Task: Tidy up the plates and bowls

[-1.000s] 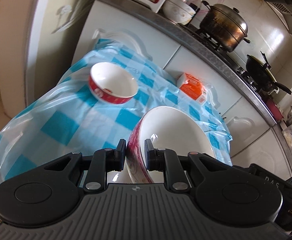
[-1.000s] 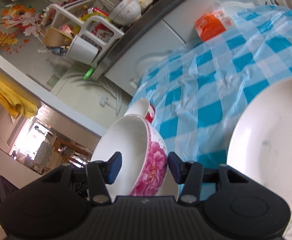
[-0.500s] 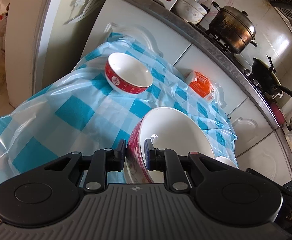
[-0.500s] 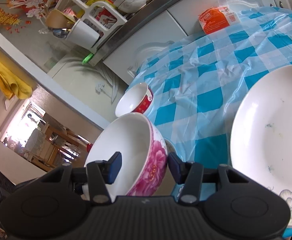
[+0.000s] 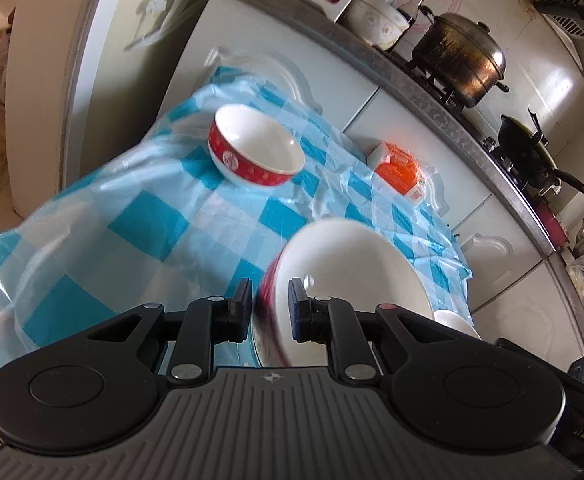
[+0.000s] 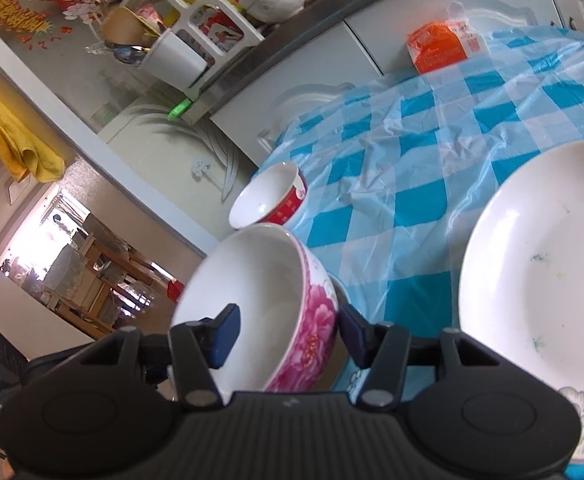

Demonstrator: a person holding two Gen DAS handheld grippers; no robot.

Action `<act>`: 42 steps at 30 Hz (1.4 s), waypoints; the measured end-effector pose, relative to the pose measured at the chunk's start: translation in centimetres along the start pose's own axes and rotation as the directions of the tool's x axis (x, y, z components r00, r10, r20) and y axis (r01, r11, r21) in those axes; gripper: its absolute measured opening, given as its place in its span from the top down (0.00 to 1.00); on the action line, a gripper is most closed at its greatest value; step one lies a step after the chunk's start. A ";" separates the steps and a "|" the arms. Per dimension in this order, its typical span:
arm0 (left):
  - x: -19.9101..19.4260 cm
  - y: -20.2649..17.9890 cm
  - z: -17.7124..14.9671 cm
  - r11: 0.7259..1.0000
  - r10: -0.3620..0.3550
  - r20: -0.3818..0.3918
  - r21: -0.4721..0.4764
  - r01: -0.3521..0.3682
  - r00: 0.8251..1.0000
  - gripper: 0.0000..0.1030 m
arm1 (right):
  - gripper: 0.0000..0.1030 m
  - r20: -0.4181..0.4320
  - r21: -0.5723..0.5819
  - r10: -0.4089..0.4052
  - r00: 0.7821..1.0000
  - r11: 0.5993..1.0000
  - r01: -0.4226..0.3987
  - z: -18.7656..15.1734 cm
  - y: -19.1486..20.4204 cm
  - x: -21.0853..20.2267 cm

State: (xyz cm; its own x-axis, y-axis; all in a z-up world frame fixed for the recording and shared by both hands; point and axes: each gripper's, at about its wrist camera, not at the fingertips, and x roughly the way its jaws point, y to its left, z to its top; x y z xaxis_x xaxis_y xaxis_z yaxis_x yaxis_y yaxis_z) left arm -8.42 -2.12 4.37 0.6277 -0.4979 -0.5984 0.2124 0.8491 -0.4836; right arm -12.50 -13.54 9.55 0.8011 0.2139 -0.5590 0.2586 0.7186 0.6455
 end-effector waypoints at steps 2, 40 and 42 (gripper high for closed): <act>-0.3 -0.1 0.1 1.000 -0.002 0.019 0.014 0.002 1.000 0.80 | 0.38 0.018 -0.015 -0.016 1.000 1.000 0.016 0.2 0.0 -0.3; 0.4 1.0 -0.2 0.999 0.034 0.014 -0.023 -0.033 0.999 0.32 | 0.22 0.069 -0.096 -0.132 0.989 0.986 0.138 0.1 -1.3 0.1; 0.4 0.8 -0.3 0.999 0.049 0.019 -0.009 -0.048 0.999 0.29 | 0.21 0.092 -0.120 -0.130 0.987 0.983 0.141 0.2 -0.9 -0.4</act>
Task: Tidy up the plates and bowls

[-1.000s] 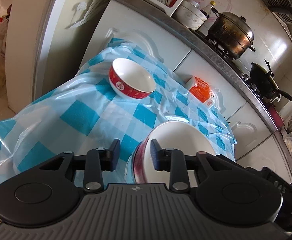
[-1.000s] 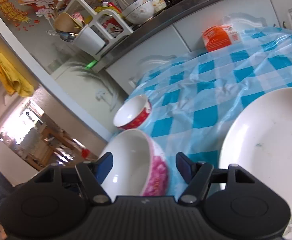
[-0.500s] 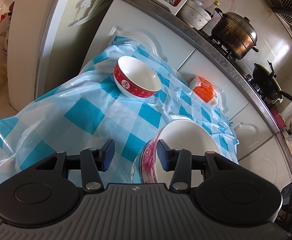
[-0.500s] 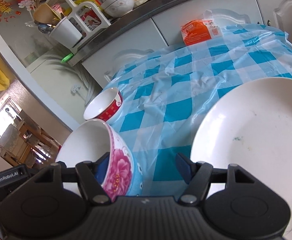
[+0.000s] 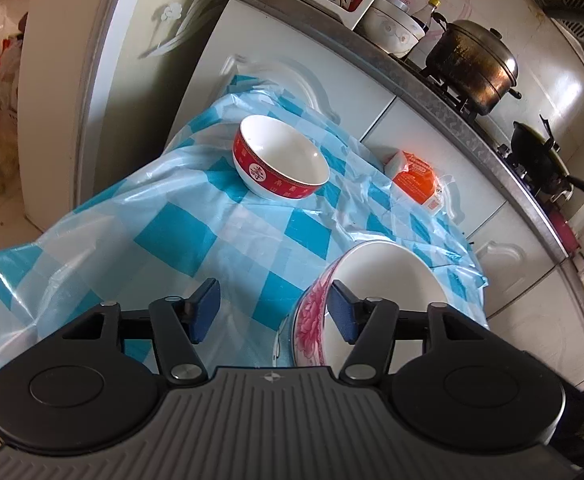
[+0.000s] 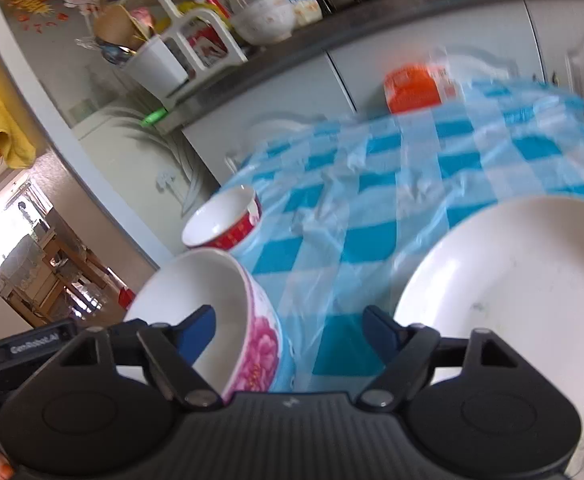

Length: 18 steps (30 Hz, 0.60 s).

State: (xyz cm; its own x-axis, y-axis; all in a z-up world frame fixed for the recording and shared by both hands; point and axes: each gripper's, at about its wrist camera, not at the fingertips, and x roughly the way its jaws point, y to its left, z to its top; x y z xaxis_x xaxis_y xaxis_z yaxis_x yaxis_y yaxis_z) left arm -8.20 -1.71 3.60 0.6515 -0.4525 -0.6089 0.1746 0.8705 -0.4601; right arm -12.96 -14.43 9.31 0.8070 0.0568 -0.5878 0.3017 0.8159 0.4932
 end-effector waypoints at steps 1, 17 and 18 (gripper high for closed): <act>0.0 -0.1 0.0 1.000 0.008 0.004 0.007 -0.008 1.000 0.28 | 0.20 0.008 -0.012 0.003 1.000 1.000 -0.002 0.1 0.1 -0.3; -3.9 -2.7 0.3 0.968 0.176 0.234 0.133 -0.211 0.956 0.04 | 0.07 0.092 -0.102 0.016 0.996 0.995 -0.006 0.3 1.0 -4.6; -4.1 -2.8 0.4 0.966 0.183 0.246 0.136 -0.221 0.952 0.03 | 0.03 0.104 -0.104 0.013 0.995 0.995 -0.002 0.4 1.0 -5.0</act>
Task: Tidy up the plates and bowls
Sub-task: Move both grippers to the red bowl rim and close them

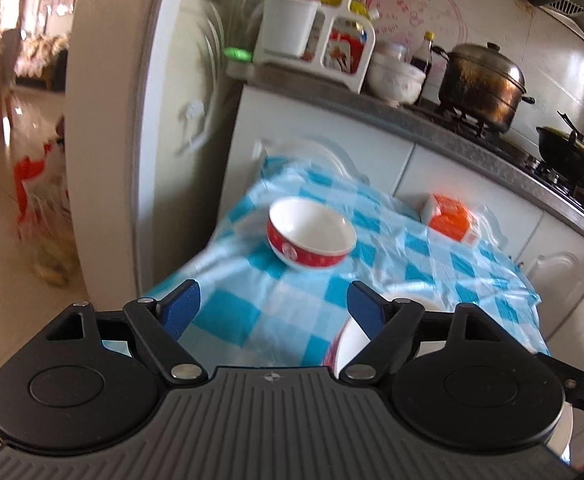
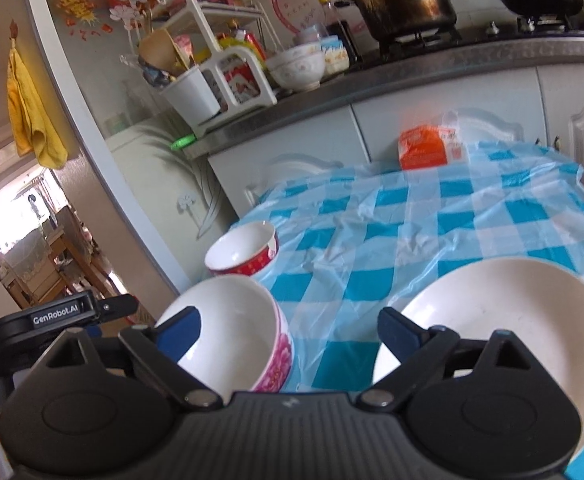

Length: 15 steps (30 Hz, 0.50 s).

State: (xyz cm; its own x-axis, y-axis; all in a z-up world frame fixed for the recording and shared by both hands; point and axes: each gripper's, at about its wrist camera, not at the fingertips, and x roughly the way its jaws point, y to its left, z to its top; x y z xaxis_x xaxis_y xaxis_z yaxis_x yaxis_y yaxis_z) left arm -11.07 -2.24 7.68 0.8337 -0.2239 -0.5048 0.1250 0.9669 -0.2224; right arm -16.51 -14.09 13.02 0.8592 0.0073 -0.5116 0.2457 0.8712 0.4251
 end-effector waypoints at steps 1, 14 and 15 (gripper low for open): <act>-0.1 -0.2 0.2 1.000 0.008 0.009 0.003 -0.008 1.000 0.02 | 0.01 0.015 -0.004 -0.006 1.000 1.000 0.006 0.2 0.0 -0.5; 6.0 -0.9 2.3 0.997 0.075 0.115 0.001 -0.076 0.990 0.00 | 0.01 0.054 -0.064 0.031 0.998 0.998 -0.028 2.4 -0.6 0.0; 6.5 -0.6 2.5 0.996 0.085 0.120 -0.011 -0.084 0.989 0.00 | 0.01 0.043 -0.079 0.029 0.999 0.997 -0.026 2.6 -0.3 0.6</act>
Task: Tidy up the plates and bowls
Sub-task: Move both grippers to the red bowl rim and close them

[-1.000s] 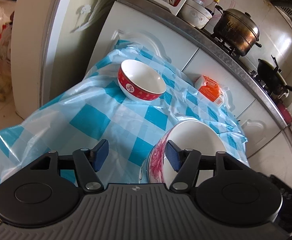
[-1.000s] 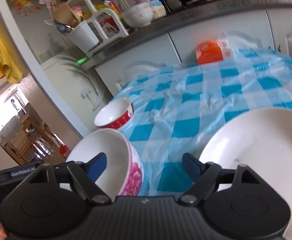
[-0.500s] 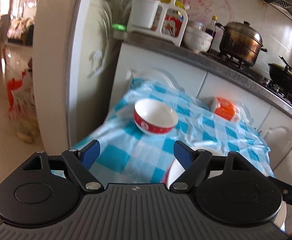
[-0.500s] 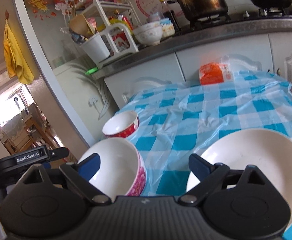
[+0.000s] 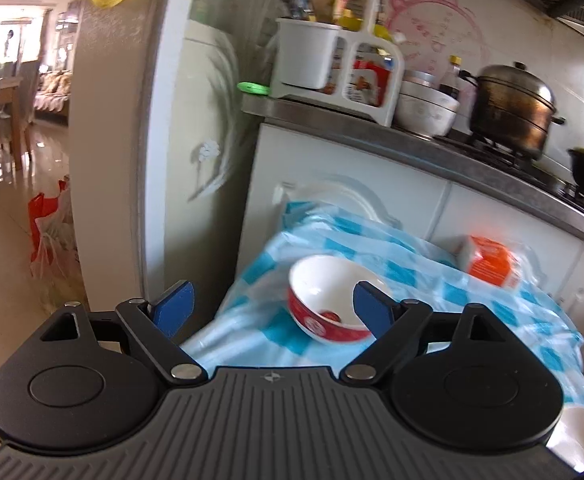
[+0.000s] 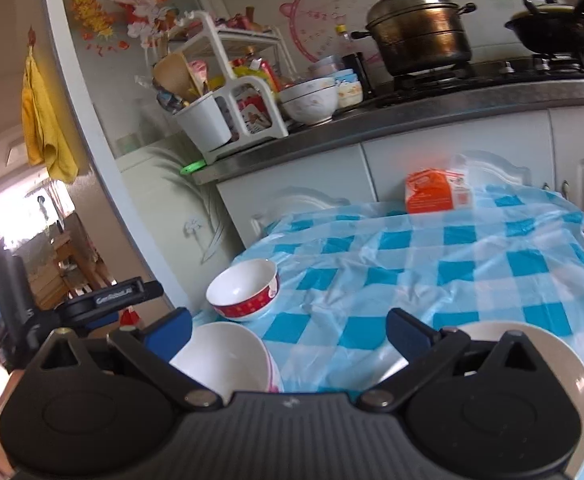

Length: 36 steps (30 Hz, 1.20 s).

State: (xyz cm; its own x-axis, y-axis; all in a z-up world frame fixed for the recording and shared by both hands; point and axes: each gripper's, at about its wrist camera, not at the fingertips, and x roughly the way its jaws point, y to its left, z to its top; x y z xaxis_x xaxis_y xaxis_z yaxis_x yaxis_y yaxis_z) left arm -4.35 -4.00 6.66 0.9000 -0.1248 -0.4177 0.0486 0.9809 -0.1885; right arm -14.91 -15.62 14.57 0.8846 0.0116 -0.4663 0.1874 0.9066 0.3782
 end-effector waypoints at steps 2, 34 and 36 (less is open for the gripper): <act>1.1 0.3 0.3 1.000 0.008 0.010 -0.022 -0.007 1.000 0.00 | 0.01 -0.041 -0.038 -0.006 0.999 0.999 0.005 0.5 0.6 1.0; 8.4 -0.6 0.5 0.992 -0.122 -0.079 -0.033 0.119 0.989 0.00 | 0.01 -0.284 0.053 0.043 0.958 0.998 -0.029 7.2 1.1 19.1; 8.7 -0.4 0.4 0.990 -0.134 -0.089 -0.046 0.130 0.987 0.00 | 0.01 -0.295 0.049 0.053 0.954 0.998 -0.040 7.3 1.1 19.9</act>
State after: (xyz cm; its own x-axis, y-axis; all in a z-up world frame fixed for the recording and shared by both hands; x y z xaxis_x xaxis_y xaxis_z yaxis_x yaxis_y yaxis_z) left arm 3.62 -5.40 3.51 0.8430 -0.2678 -0.4664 0.1451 0.9483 -0.2821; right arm 6.04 -17.45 11.55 0.7280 0.1830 -0.6607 0.1726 0.8837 0.4350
